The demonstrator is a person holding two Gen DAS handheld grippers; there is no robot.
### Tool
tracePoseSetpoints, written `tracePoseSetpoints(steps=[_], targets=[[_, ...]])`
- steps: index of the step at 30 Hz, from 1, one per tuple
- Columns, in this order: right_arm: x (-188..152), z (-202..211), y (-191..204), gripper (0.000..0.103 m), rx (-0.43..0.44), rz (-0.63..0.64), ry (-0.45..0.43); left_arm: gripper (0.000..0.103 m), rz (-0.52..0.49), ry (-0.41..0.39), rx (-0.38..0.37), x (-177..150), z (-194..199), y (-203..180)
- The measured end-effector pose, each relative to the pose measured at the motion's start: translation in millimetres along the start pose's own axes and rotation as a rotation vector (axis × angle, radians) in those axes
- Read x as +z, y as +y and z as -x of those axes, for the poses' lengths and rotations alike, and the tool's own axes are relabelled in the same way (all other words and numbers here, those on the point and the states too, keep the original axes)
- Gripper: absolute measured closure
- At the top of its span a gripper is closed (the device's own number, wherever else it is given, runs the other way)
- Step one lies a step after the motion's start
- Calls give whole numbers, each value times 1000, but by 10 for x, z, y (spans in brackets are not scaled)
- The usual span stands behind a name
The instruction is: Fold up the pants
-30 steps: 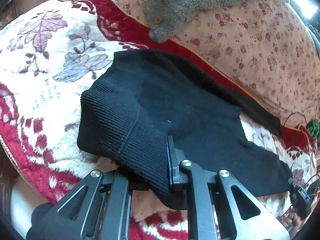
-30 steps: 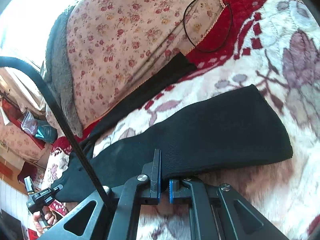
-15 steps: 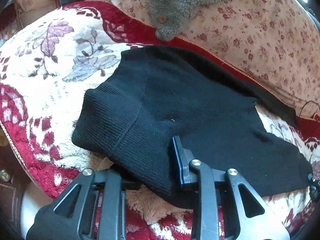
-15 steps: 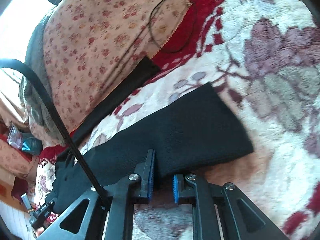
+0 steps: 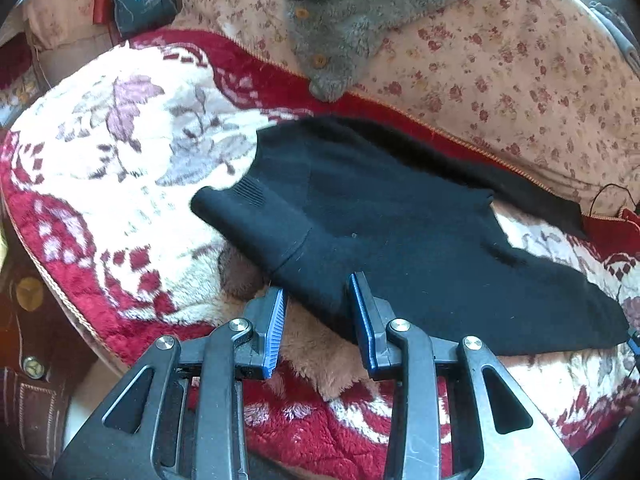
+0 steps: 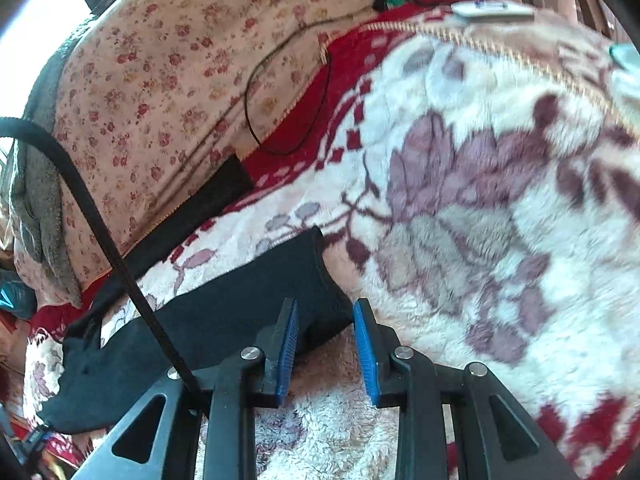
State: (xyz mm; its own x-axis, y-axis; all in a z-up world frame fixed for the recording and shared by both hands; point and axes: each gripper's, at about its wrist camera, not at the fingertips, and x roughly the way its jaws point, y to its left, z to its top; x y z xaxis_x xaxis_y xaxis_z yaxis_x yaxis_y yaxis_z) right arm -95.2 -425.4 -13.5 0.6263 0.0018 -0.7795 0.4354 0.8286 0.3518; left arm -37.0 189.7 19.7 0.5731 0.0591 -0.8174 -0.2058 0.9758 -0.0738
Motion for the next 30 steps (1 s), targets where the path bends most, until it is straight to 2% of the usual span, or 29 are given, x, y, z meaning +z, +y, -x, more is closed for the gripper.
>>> tracePoseSetpoints(steps=[2, 6, 12, 17, 21, 27, 30], targets=[[20, 59, 59, 76, 12, 11, -19, 72, 5, -21, -11, 57, 98, -22], [72, 78, 290, 76, 90, 34, -23, 72, 23, -78, -6, 190, 297, -19], [122, -178, 775, 73, 233, 88, 26, 72, 44, -56, -56, 374, 243, -70], [209, -589, 1185, 67, 345, 118, 105, 72, 24, -4, -133, 451, -81, -361], [323, -933, 1381, 66, 378, 98, 144, 72, 7, 53, -202, 537, -429, -629], [493, -1517, 1383, 65, 424, -27, 219, 72, 37, 128, -263, 722, -927, -877], [541, -1711, 1335, 63, 409, -74, 238, 72, 61, 148, -244, 819, -1117, -935]])
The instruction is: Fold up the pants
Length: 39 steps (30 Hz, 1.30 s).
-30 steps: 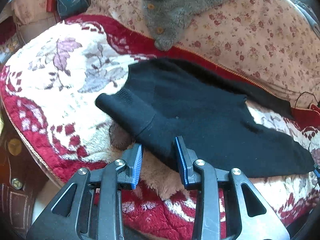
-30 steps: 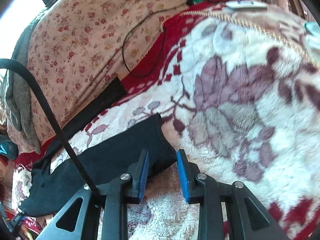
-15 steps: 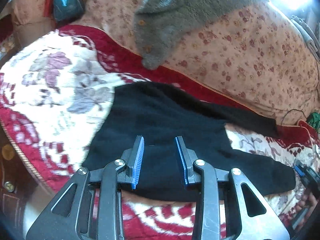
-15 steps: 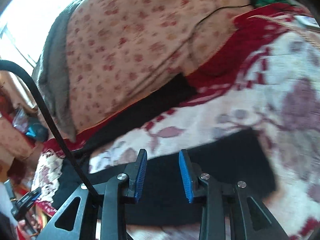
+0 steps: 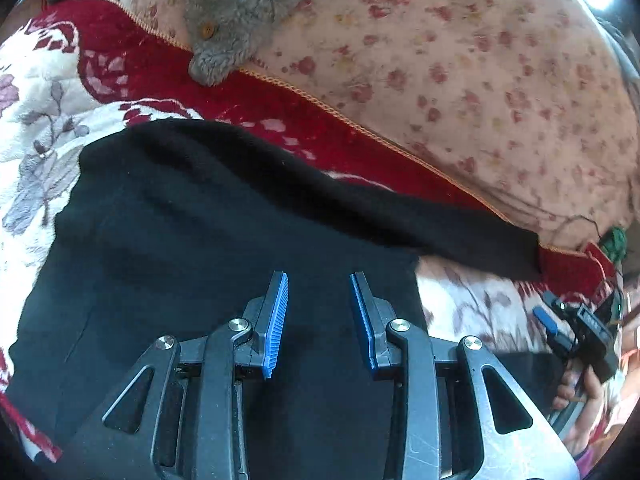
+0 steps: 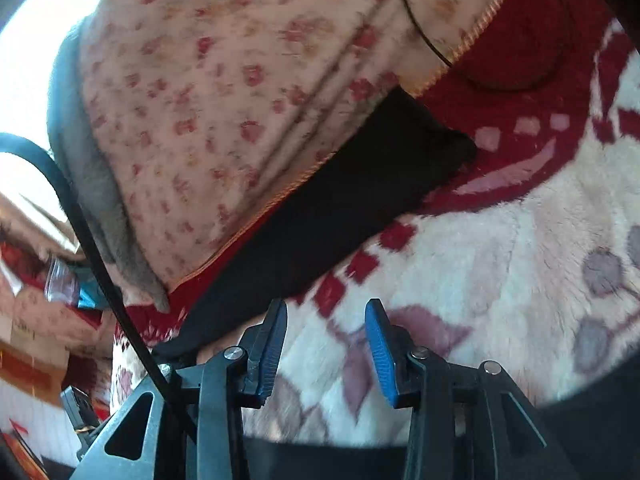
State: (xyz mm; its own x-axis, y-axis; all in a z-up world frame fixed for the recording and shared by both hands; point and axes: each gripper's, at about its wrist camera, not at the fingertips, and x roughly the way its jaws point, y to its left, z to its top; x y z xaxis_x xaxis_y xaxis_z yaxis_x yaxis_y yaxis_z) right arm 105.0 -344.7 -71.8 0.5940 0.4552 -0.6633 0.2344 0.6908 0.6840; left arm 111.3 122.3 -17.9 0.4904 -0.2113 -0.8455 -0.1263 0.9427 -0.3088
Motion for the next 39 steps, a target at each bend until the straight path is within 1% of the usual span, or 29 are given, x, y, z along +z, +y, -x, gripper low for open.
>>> tracePoseSetpoints(steps=[2, 4, 7, 9, 11, 13, 18, 21, 22, 23, 24, 25, 26, 27, 28, 30, 31, 34, 39], targets=[[60, -55, -60, 63, 10, -22, 0, 72, 14, 2, 7, 94, -98, -11], [126, -80, -79, 63, 13, -25, -10, 72, 29, 1, -8, 177, -157, -20], [202, -113, -86, 57, 18, -23, -8, 72, 61, 8, -14, 316, -258, -19], [252, -144, -81, 56, 21, -23, -6, 63, 101, 33, -39, 386, -364, -6], [296, -173, -89, 56, 21, -31, -4, 62, 148, 55, -42, 433, -465, 15], [333, -193, -112, 56, 28, -44, -8, 62, 173, 61, -45, 465, -530, 25], [440, -274, -198, 56, 59, -100, -10, 62, 210, 65, -19, 601, -663, -19], [514, -322, -230, 56, 75, -124, -21, 62, 214, 63, 1, 667, -726, -62], [537, -343, -230, 57, 81, -123, -30, 62, 222, 57, 7, 682, -743, -76], [558, -373, -225, 71, 79, -117, -36, 62, 232, 48, 7, 682, -747, -67], [573, -401, -223, 79, 68, -109, -39, 62, 244, 35, 0, 684, -748, -65], [584, -432, -232, 93, 54, -104, -38, 62, 253, 27, -3, 680, -755, -53], [585, -457, -252, 95, 50, -113, -39, 73, 253, 25, 3, 679, -757, -47], [579, -449, -277, 96, 61, -126, -45, 89, 243, 21, 20, 673, -743, -46], [569, -426, -275, 97, 72, -127, -58, 90, 233, 16, 27, 669, -725, -45], [539, -289, -236, 98, 103, -113, -100, 93, 225, 0, -6, 646, -644, -28], [518, -199, -190, 98, 115, -95, -117, 93, 221, -7, -15, 635, -590, -21], [465, 30, -53, 98, 134, -41, -141, 94, 204, -33, -46, 589, -393, -33], [375, 470, 26, 98, 181, -22, -175, 94, 160, -70, -74, 436, 3, -130]])
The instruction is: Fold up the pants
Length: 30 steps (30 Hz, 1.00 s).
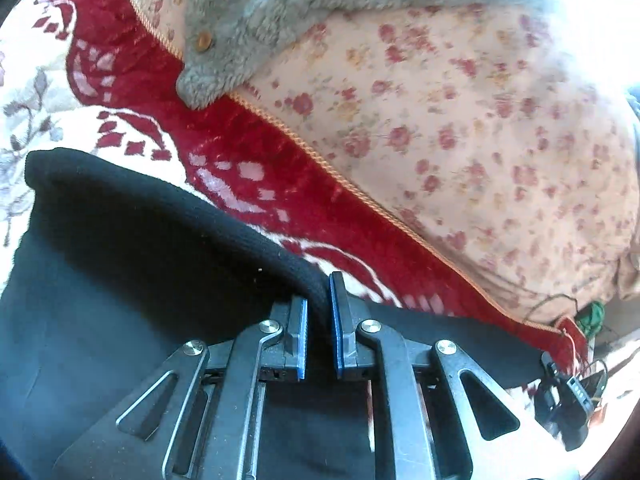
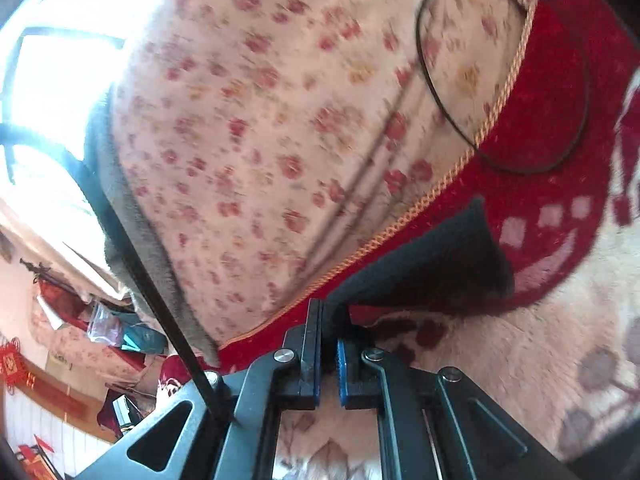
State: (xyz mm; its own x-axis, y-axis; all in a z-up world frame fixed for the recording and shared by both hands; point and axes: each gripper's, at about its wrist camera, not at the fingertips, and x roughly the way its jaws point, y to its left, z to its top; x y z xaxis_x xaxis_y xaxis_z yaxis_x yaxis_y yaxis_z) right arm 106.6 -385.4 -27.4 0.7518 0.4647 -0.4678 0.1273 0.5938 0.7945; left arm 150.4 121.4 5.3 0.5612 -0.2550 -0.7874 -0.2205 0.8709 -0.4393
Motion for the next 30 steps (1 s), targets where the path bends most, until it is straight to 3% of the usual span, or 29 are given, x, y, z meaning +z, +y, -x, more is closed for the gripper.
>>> tracePoseSetpoints(steps=[7, 13, 21, 25, 30], targets=[[-97, 580, 109, 98, 11, 23, -26, 94, -103, -19, -38, -365, 529, -123], [-507, 1080, -22, 98, -6, 27, -28, 94, -195, -7, -22, -836, 792, -57], [-1173, 1292, -537, 98, -96, -9, 30, 94, -212, 72, 58, -1441, 618, 257], [-1195, 1328, -701, 98, -120, -14, 4, 94, -218, 34, 70, -1544, 635, 270], [-1118, 1377, -637, 98, -129, 23, -20, 94, -209, 17, 63, -1503, 697, 211]])
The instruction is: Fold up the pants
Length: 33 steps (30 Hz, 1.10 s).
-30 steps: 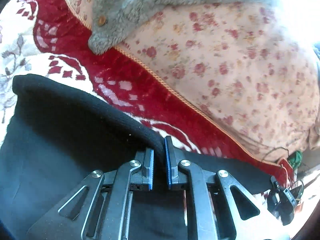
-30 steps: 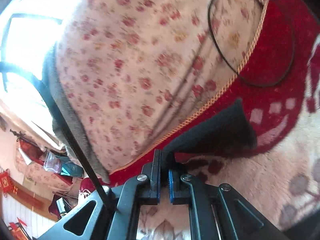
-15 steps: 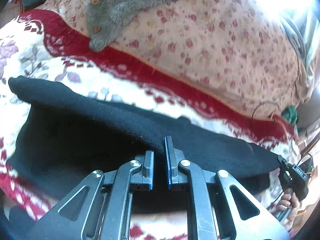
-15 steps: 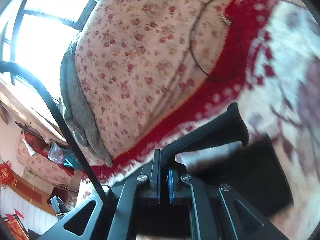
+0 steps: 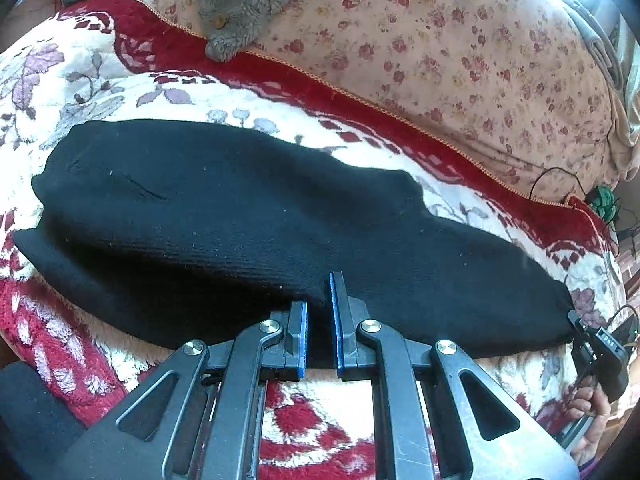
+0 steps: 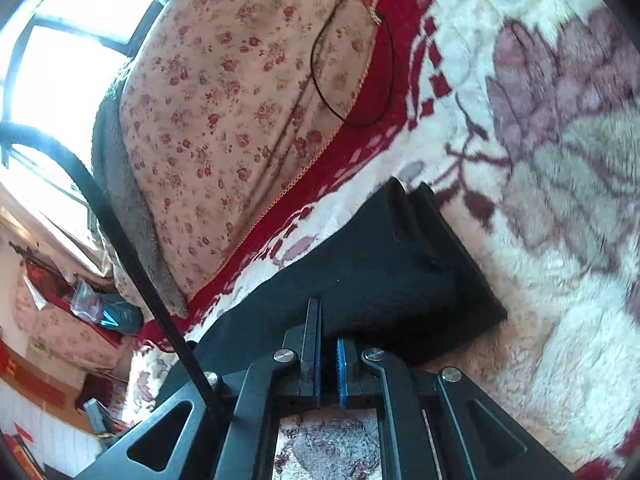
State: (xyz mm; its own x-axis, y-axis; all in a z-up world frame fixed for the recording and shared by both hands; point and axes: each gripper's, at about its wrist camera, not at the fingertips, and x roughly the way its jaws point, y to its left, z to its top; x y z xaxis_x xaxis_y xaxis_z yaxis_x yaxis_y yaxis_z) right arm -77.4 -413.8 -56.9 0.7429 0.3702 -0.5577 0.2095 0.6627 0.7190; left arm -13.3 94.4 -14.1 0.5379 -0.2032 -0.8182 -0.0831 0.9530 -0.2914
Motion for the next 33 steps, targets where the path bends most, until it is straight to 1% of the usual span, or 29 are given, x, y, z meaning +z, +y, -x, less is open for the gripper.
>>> tracePoseSetpoints(steps=[5, 10, 12, 14, 15, 16, 17, 18, 20, 21, 24, 26, 27, 28, 29, 30, 31, 33], targets=[[33, 94, 45, 99, -1, 13, -22, 94, -6, -1, -18, -4, 55, -45], [32, 211, 45, 99, -20, 30, -12, 94, -26, -12, -20, -65, 79, -85], [5, 165, 13, 99, -57, 30, 2, 94, -30, 13, -9, -95, 11, -76], [-23, 79, -76, 98, -93, -8, 34, 94, -15, 34, -12, -137, -30, -36], [-35, 74, -110, 97, -99, -27, 33, 94, -11, 34, -18, -157, -26, -17], [-39, 88, -107, 94, -96, -29, 28, 94, -10, 29, -21, -170, -6, 1], [-38, 117, -75, 87, -118, -14, 24, 94, -9, 24, -23, -180, 19, 22], [-33, 160, -26, 84, -160, 16, 15, 94, -4, 20, -28, -187, 45, 51], [-25, 264, 66, 83, -230, 54, -5, 94, 17, 19, -34, -189, 119, 138], [-22, 327, 99, 83, -228, 61, -16, 93, 30, 14, -34, -185, 163, 185], [-44, 535, 293, 83, -212, 117, -57, 94, 76, -24, -22, -166, 354, 383], [-85, 569, 482, 80, -160, 167, -48, 94, 92, -50, 16, -158, 468, 516], [-131, 528, 614, 78, -120, 200, -24, 93, 97, -63, 44, -152, 520, 591], [-179, 475, 714, 73, -95, 226, -3, 93, 104, -71, 66, -145, 561, 670], [-244, 373, 857, 71, -63, 258, 29, 93, 111, -74, 78, -139, 590, 750], [-329, 235, 1017, 71, -18, 290, 70, 92, 121, -75, 90, -128, 609, 821], [-407, 119, 1143, 71, 20, 315, 101, 89, 138, -75, 106, -116, 626, 917], [-633, -176, 1472, 70, 105, 385, 176, 76, 172, -70, 107, -106, 630, 1050]])
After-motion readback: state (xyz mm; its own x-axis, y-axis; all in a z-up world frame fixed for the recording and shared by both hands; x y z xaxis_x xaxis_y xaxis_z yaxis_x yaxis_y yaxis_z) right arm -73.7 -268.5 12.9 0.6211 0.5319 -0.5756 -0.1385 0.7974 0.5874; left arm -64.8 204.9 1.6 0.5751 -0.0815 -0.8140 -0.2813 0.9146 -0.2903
